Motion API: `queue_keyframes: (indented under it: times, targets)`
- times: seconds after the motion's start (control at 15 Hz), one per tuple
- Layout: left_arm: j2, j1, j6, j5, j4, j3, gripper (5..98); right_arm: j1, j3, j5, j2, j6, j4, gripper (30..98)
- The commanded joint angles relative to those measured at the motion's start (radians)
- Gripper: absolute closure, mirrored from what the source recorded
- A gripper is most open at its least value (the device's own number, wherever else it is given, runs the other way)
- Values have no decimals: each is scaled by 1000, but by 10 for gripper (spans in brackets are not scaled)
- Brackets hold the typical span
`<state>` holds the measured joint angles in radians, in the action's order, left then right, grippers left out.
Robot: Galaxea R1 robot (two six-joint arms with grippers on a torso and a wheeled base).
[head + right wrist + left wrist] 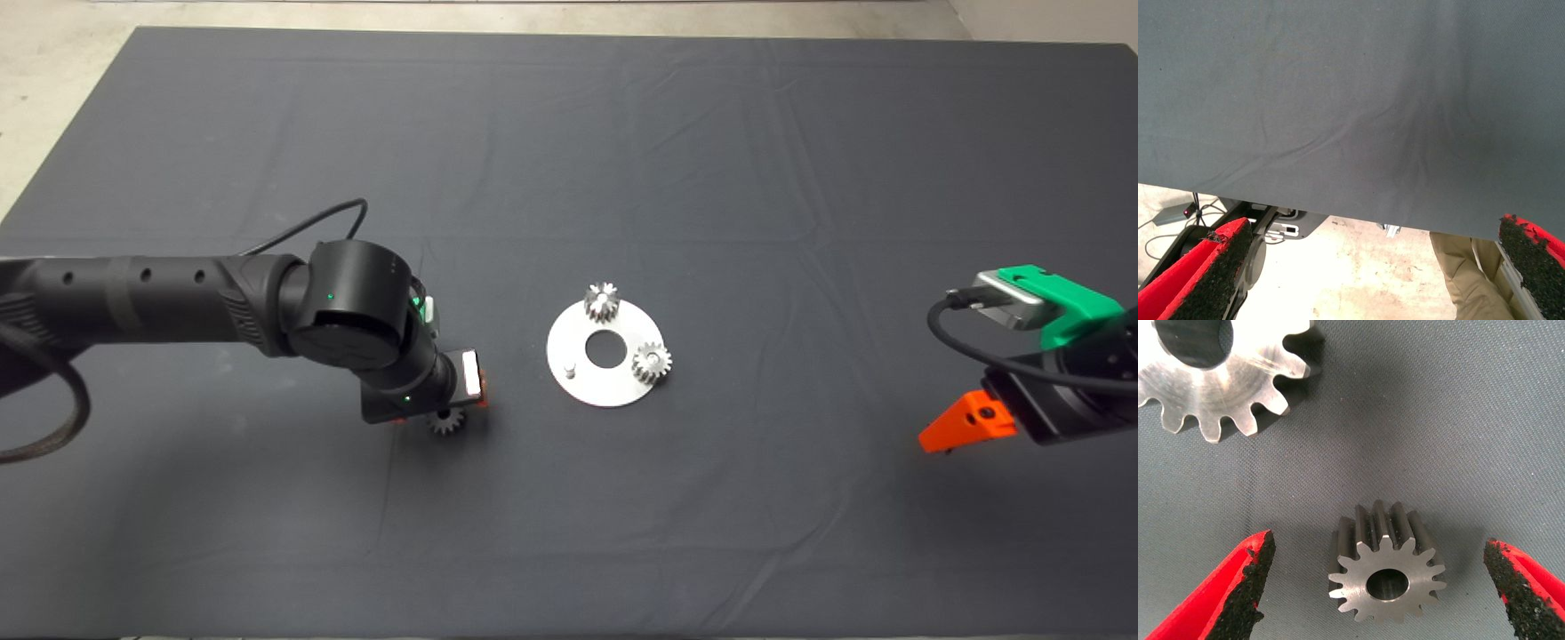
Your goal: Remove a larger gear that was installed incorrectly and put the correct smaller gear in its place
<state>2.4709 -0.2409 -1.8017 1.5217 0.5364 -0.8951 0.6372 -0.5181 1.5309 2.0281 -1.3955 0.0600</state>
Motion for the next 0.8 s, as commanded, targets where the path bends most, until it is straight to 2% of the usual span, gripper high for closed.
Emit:
queue_keyframes:
  times: [0.0, 0.73]
  targets:
    - [-8, -9, -2, 34, 11, 19, 243, 24, 1, 97, -4, -5, 36, 308]
    - [-8, -8, -26, 34, 4, 52, 277, 30, 1, 98, -4, -5, 35, 308]
